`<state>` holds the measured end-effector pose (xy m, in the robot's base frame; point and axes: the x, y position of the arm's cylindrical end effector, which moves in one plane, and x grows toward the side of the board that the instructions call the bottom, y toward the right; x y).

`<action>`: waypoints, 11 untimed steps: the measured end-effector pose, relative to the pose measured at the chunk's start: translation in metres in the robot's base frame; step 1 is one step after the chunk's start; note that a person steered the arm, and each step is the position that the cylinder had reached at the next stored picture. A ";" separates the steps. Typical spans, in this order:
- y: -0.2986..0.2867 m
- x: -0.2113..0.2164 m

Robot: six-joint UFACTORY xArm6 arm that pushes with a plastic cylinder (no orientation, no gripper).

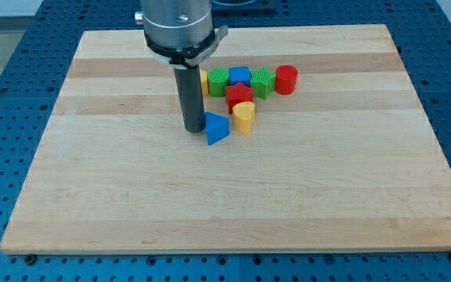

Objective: Place the blue triangle to the bottom left of yellow heart

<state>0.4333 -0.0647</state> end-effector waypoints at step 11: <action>-0.042 0.047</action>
